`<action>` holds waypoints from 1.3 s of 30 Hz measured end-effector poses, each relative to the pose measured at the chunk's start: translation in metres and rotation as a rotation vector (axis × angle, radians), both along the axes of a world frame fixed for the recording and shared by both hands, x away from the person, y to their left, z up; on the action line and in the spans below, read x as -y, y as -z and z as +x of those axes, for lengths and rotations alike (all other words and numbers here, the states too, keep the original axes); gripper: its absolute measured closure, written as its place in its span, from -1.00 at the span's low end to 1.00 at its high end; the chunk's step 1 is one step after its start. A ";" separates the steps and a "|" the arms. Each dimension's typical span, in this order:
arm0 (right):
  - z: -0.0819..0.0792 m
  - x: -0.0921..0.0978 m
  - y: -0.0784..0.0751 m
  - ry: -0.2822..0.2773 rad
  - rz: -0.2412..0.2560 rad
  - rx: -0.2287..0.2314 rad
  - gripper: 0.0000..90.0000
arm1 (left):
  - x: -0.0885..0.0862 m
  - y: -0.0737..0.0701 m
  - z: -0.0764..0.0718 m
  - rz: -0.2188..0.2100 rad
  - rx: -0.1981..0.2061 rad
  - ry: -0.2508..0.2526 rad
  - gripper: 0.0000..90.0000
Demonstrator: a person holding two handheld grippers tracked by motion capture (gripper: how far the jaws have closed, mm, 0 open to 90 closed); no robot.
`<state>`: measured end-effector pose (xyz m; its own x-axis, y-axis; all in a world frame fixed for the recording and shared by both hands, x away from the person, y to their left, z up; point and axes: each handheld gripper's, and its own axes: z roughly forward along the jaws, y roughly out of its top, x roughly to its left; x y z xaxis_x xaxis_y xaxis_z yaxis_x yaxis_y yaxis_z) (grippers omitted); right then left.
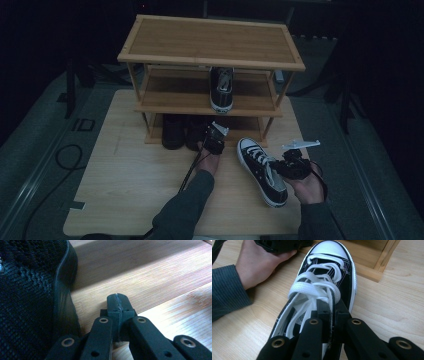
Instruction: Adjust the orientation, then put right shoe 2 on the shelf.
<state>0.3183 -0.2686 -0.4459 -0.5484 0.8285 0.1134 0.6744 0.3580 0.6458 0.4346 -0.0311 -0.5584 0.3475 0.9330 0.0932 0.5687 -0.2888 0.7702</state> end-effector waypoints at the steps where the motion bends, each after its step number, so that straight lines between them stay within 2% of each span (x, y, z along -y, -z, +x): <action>1: 0.000 0.000 -0.001 -0.002 0.003 0.001 0.94 | 0.000 0.000 0.000 0.000 0.000 0.000 1.00; 12: -0.003 0.000 -0.008 -0.023 0.012 0.011 0.94 | 0.000 0.000 0.000 0.001 0.001 0.000 1.00; 16: -0.004 0.002 -0.014 -0.038 0.030 0.014 0.94 | 0.000 0.000 0.000 0.000 0.001 0.000 1.00; 39: -0.003 0.004 -0.043 -0.099 0.049 0.054 0.94 | 0.001 0.000 0.000 0.004 0.003 0.000 1.00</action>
<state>0.3156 -0.2727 -0.4027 -0.6336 0.7643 0.1202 0.6009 0.3883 0.6987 0.4345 -0.0319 -0.5586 0.3471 0.9326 0.0985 0.5662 -0.2921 0.7707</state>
